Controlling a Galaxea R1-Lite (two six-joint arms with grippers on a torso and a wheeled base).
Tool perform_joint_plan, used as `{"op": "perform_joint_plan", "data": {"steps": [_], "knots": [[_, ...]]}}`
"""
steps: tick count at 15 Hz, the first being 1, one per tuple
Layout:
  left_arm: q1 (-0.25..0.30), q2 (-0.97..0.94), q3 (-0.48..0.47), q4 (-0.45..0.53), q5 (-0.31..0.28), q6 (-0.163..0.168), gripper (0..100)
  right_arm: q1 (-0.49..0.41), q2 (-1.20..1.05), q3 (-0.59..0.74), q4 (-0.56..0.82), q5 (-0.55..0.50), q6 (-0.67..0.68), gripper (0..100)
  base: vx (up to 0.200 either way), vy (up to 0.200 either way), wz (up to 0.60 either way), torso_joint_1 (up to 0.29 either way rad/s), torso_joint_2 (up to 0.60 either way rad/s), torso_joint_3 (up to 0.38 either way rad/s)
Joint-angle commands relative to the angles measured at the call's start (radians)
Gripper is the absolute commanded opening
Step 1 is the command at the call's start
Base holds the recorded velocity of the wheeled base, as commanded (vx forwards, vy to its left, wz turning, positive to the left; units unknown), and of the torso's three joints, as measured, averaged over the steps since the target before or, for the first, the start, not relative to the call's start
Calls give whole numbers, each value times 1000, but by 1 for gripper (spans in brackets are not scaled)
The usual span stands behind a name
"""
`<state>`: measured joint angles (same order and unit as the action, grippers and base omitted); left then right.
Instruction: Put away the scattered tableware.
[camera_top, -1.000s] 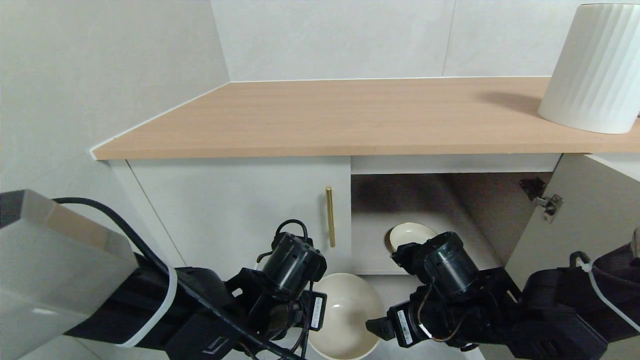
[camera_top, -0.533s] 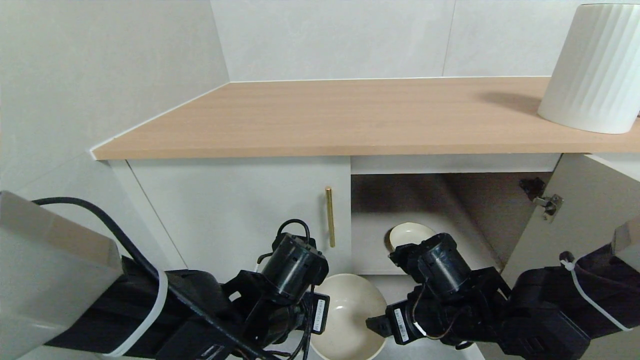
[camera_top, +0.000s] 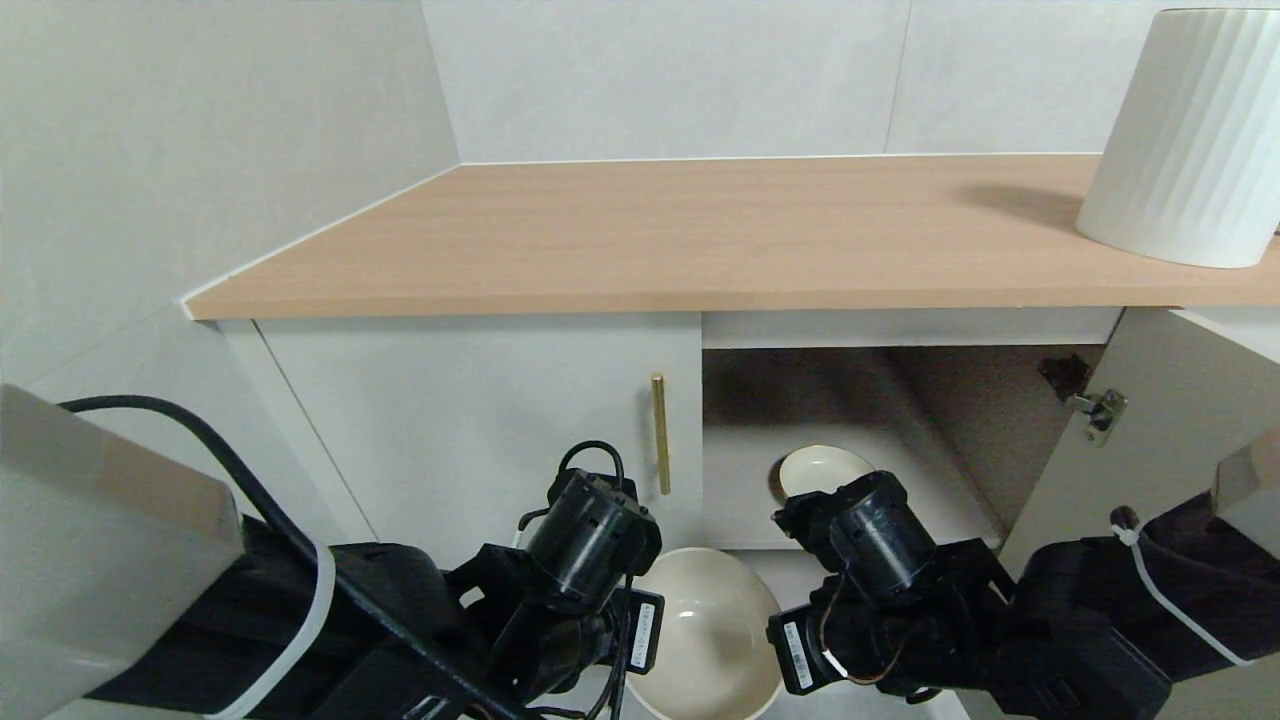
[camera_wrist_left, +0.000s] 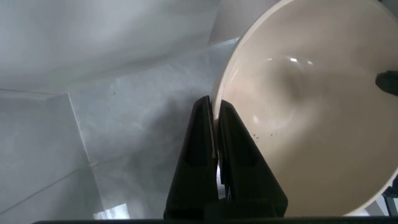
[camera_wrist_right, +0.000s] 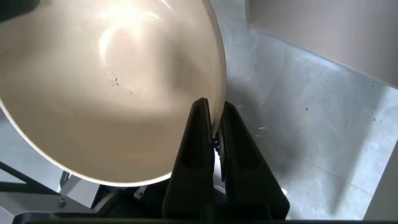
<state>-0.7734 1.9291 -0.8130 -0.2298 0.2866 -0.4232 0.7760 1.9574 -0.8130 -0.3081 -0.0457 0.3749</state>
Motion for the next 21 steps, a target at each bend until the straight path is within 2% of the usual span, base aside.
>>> {"op": "perform_joint_plan", "data": {"steps": [1, 5, 6, 12, 14, 18, 21], "knots": [[0, -1, 0, 0, 2, 0, 0, 0, 1, 0, 1, -2, -2, 0, 0, 0, 0, 0, 0, 0], [0, -1, 0, 1, 2, 0, 0, 0, 1, 2, 1, -3, -2, 0, 0, 0, 0, 0, 0, 0], [0, -1, 0, 1, 2, 0, 100, 0, 1, 2, 1, -3, -1, 0, 0, 0, 0, 0, 0, 0], [0, -2, -2, 0, 2, 0, 100, -3, 0, 5, 10, -11, -8, 0, 0, 0, 0, 0, 0, 0], [0, -1, -2, 0, 2, 0, 100, -32, 8, 3, 35, -34, -27, 0, 0, 0, 0, 0, 0, 0], [0, -6, -2, 0, 2, 0, 100, -176, 32, -135, 276, -134, -53, 0, 0, 0, 0, 0, 0, 0], [2, -7, -2, 0, 2, 0, 100, -268, 46, -204, 282, -167, -31, 0, 0, 0, 0, 0, 0, 0]]}}
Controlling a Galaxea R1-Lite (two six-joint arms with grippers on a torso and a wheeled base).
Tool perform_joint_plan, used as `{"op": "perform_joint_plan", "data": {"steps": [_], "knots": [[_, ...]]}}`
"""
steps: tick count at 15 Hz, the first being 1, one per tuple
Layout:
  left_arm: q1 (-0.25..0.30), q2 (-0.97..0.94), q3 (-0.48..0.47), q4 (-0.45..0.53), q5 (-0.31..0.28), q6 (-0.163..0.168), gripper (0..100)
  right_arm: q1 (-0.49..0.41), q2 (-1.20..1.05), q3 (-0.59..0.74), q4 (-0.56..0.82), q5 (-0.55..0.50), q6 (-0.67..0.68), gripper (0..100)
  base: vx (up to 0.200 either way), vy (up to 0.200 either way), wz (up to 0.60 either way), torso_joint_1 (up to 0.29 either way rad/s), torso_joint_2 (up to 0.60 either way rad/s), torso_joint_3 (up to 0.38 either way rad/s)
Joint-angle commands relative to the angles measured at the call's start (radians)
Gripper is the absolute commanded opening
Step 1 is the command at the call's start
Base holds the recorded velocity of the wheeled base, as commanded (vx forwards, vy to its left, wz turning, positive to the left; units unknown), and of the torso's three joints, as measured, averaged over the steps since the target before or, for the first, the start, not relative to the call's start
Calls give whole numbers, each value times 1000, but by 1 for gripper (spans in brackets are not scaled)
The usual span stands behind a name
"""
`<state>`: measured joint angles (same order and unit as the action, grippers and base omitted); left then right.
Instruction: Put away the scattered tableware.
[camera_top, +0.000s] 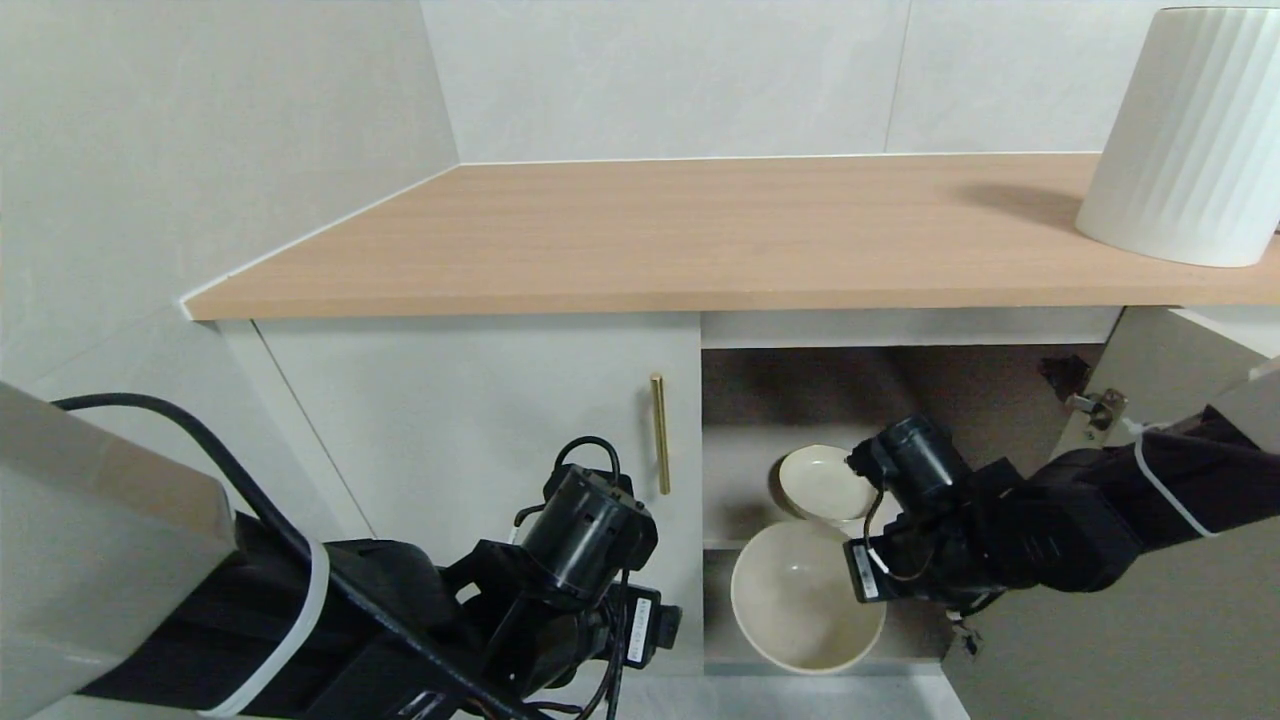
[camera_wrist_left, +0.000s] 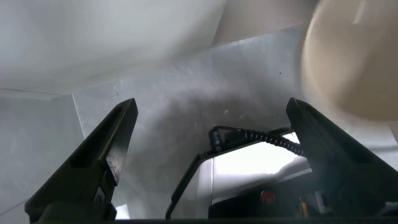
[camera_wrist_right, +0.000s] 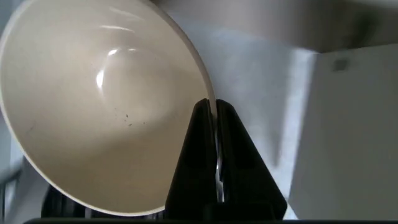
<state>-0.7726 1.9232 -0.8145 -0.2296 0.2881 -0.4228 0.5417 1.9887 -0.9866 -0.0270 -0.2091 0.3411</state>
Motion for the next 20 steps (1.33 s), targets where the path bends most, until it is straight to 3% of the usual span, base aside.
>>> {"op": "perform_joint_plan", "data": {"steps": [1, 11, 20], "knots": [[1, -1, 0, -1, 0, -1, 100, -48, 25, -55, -1, -15, 38, 0, 0, 0, 0, 0, 0, 0], [1, -6, -2, -1, 2, -2, 100, -149, 168, -267, -79, -95, 329, 0, 0, 0, 0, 0, 0, 0], [1, -4, -2, -1, 2, -2, 100, -212, 285, -363, -79, -101, 398, 0, 0, 0, 0, 0, 0, 0]]}}
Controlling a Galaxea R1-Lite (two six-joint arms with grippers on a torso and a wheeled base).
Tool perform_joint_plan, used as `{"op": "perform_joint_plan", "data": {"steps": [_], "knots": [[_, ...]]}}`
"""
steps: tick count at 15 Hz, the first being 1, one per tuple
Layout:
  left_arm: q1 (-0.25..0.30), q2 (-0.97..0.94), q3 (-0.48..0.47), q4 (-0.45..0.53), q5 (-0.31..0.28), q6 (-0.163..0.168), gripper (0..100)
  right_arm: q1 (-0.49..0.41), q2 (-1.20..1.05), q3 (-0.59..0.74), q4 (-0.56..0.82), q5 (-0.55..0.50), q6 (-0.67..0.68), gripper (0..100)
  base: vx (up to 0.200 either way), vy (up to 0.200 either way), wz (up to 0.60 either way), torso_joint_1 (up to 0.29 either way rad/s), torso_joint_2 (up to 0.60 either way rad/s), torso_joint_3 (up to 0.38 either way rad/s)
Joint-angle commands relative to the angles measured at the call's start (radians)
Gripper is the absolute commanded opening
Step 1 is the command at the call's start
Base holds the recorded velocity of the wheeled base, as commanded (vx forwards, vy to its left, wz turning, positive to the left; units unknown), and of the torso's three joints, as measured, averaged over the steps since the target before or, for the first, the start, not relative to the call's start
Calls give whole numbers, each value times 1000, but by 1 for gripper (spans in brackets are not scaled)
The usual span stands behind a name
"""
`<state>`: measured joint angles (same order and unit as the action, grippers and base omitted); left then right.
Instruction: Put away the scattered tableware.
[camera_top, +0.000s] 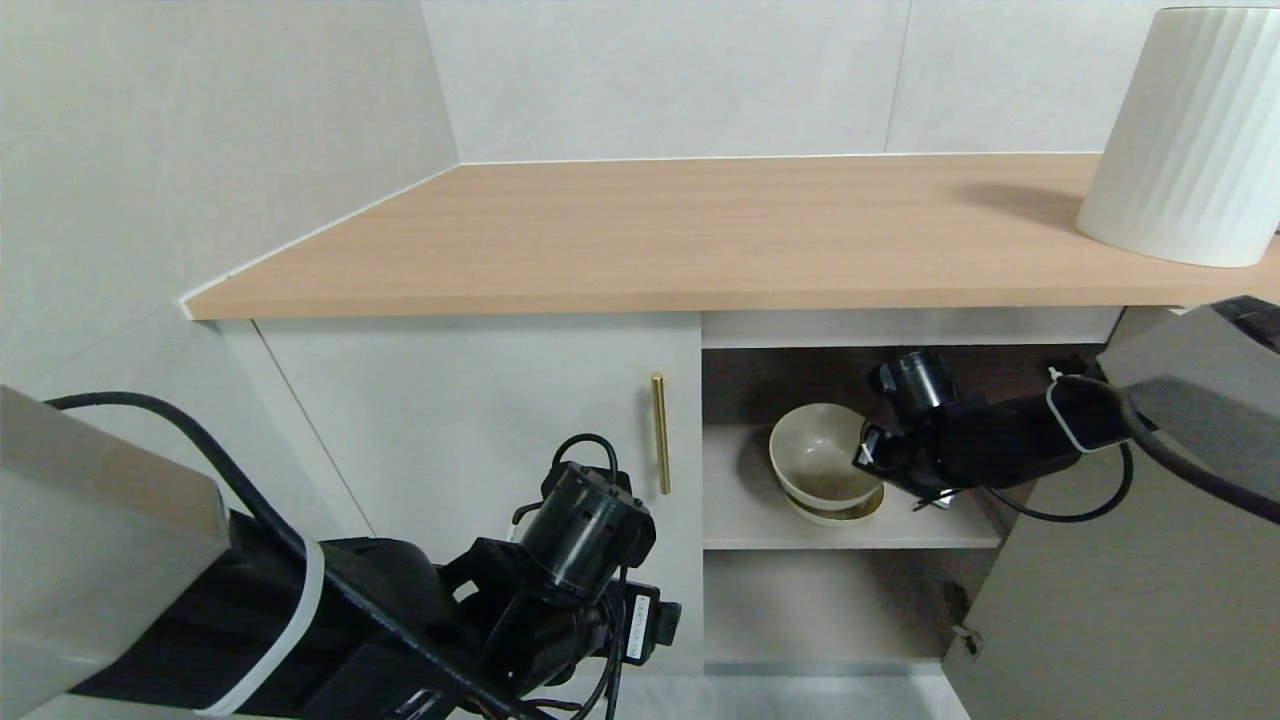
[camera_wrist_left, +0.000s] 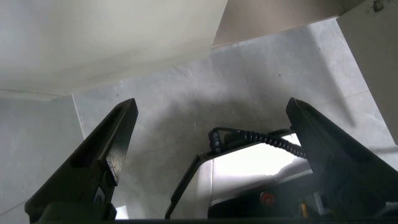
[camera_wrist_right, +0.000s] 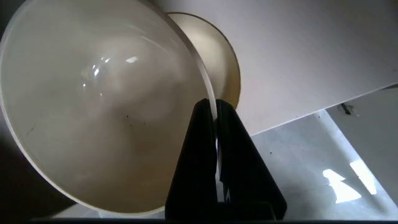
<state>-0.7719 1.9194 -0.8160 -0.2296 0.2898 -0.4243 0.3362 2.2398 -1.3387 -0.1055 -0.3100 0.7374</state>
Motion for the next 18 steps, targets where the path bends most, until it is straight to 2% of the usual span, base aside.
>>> {"op": "perform_joint_plan", "data": {"steps": [1, 11, 12, 18], "knots": [[0, 0, 0, -1, 0, -1, 100, -6, 49, -22, 0, 0, 3, 0, 0, 0, 0, 0, 0, 0], [0, 0, 0, -1, 0, -1, 100, -14, 72, -28, -19, -11, 5, 0, 0, 0, 0, 0, 0, 0], [0, -2, 0, -1, 0, -1, 100, -14, 75, -28, -19, -20, 5, 100, 0, 0, 0, 0, 0, 0], [0, -2, 0, -1, 0, -1, 100, -14, 72, -25, -19, -21, 5, 100, 0, 0, 0, 0, 0, 0]]}}
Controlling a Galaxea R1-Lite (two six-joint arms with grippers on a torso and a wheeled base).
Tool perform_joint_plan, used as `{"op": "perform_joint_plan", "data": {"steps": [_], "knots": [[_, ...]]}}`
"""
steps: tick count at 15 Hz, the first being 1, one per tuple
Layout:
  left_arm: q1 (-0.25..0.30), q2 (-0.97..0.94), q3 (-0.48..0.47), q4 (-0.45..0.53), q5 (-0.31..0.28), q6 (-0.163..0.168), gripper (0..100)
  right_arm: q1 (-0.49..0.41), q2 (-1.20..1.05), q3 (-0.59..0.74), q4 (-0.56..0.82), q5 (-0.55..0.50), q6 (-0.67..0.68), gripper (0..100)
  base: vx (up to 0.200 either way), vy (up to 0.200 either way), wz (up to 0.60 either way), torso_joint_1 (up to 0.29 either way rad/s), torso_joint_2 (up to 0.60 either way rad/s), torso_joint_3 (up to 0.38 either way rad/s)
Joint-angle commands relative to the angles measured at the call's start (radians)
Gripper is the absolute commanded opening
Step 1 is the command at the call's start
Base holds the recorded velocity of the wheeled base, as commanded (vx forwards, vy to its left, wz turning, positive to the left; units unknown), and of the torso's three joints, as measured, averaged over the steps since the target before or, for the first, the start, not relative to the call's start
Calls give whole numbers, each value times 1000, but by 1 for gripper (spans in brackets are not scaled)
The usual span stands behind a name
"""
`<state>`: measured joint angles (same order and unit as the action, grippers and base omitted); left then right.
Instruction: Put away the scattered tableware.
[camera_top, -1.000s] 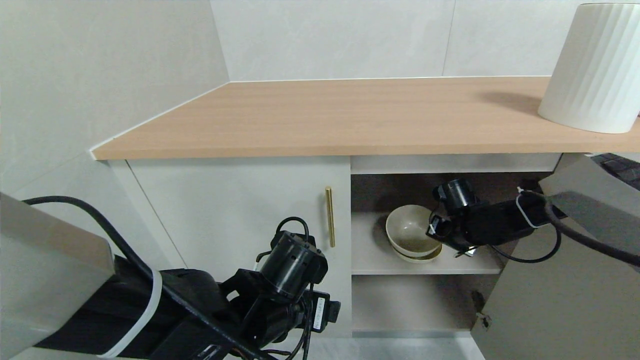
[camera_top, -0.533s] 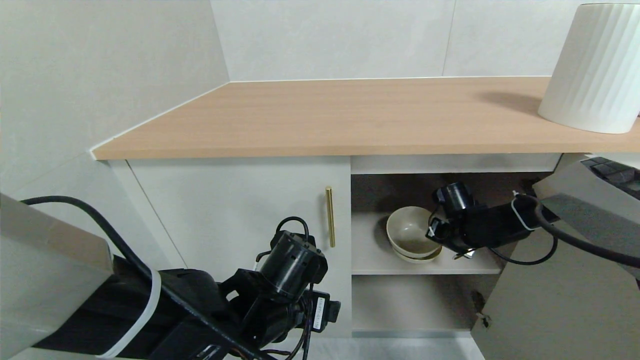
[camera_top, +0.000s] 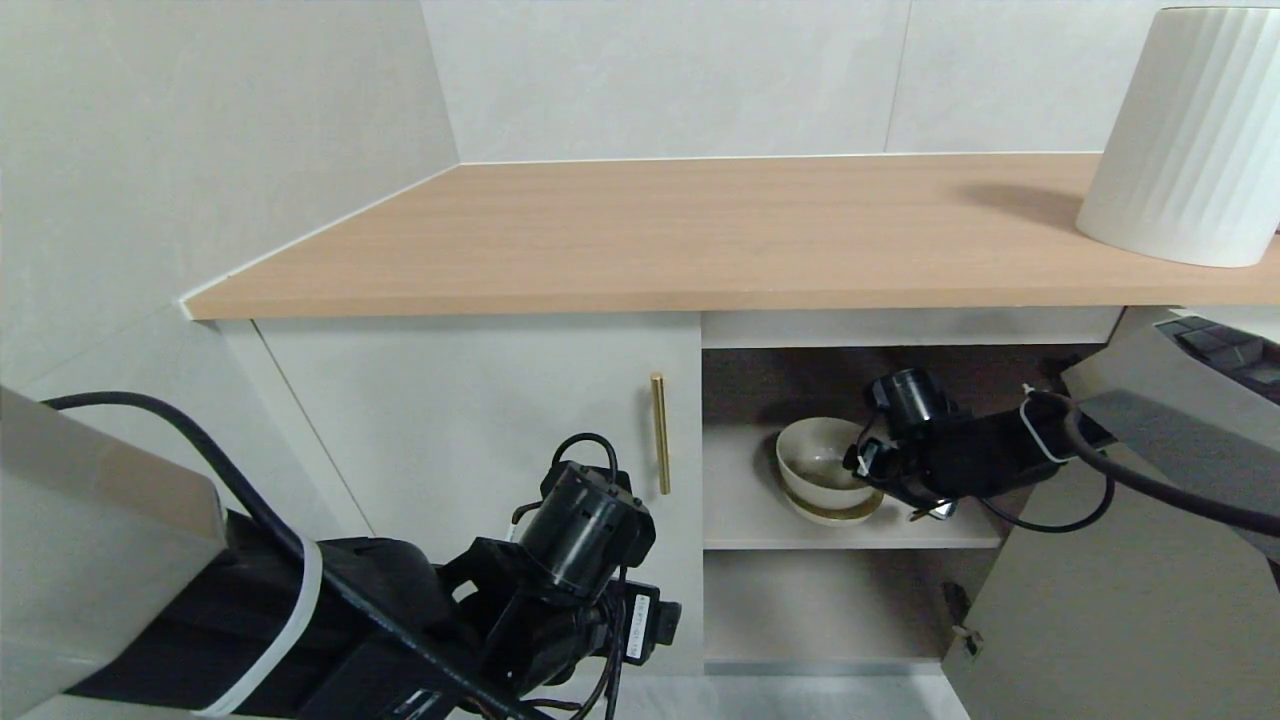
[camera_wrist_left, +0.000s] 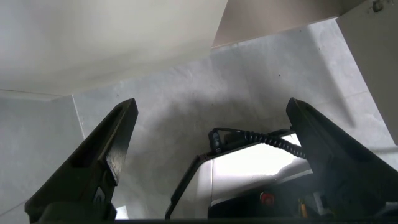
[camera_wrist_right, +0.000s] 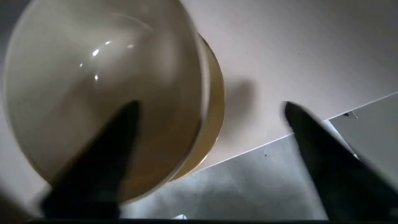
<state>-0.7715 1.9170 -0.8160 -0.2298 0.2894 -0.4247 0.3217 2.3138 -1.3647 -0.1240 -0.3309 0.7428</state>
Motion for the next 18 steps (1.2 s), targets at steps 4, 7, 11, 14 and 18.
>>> {"op": "perform_joint_plan", "data": {"steps": [4, 7, 11, 14, 18], "knots": [[3, -26, 0, -2, 1, 0, 100, 2, -42, 22, 4, 0, -2, 100, 0, 0, 0, 0, 0, 0], [17, -99, 1, 0, -6, 0, 100, 16, -136, 84, 4, 3, -11, 100, 0, 0, 0, 0, 0, 0], [64, -331, 51, 7, -10, 47, 100, 88, -436, 303, 21, 67, -117, 100, 0, 0, 0, 0, 0, 0], [87, -441, 120, 9, -9, 92, 100, 168, -657, 368, 172, 127, -181, 100, 0, 0, 0, 0, 0, 0], [143, -483, 161, 6, -9, 92, 100, 257, -817, 481, 239, 142, -210, 100, 0, 0, 0, 0, 0, 0]]}}
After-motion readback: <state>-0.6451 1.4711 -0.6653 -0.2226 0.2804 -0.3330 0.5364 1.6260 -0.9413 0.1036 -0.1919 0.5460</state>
